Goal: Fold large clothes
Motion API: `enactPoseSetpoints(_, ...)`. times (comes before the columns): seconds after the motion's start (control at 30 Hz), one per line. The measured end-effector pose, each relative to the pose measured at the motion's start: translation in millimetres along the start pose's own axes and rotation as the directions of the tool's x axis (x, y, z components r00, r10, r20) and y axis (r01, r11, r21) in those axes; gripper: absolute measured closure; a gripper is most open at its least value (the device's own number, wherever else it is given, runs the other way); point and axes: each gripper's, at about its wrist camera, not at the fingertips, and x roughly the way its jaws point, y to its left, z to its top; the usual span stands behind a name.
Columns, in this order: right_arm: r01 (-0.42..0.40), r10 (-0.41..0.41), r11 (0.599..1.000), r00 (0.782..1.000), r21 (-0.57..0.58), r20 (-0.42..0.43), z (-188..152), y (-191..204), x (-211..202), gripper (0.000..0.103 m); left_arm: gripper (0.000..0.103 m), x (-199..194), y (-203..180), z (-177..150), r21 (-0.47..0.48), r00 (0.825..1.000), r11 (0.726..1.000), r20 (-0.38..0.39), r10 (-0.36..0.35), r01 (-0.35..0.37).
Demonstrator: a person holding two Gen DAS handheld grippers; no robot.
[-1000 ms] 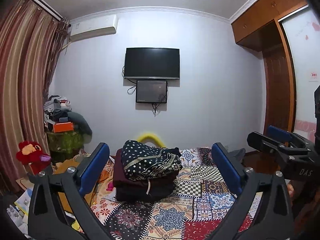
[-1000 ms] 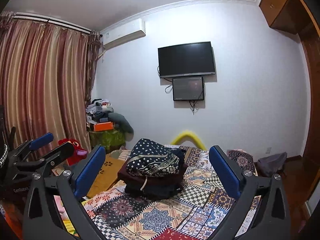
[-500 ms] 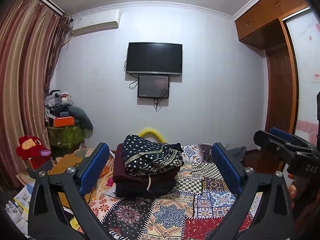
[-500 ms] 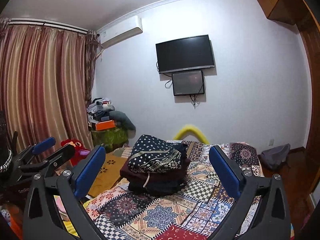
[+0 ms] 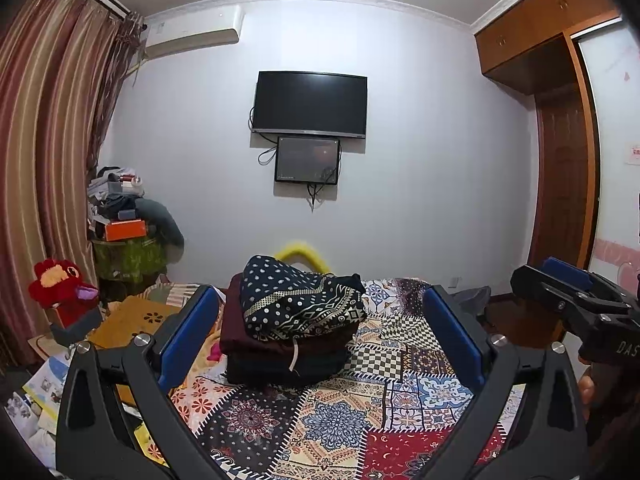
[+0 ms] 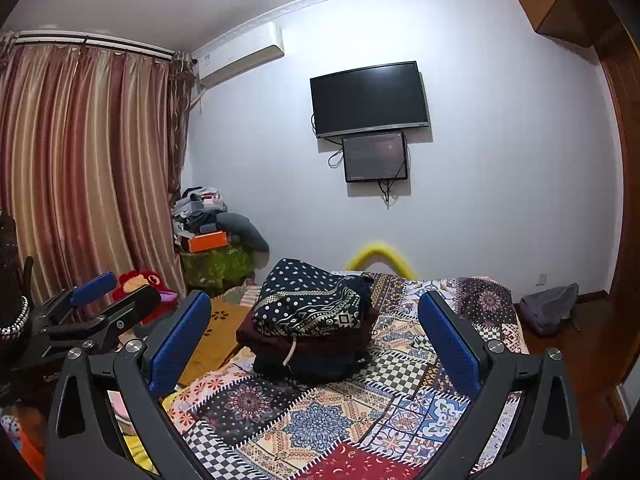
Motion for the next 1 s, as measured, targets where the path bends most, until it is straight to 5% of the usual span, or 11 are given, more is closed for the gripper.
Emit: enactPoseSetpoints(1.0, 0.004, -0.004, 1.000, 1.000, 0.005, -0.011, 1.4, -4.3, 3.3, 0.000, 0.000, 3.9, 0.3, -4.5, -0.009, 1.000, 1.000, -0.016, -0.008, 0.007)
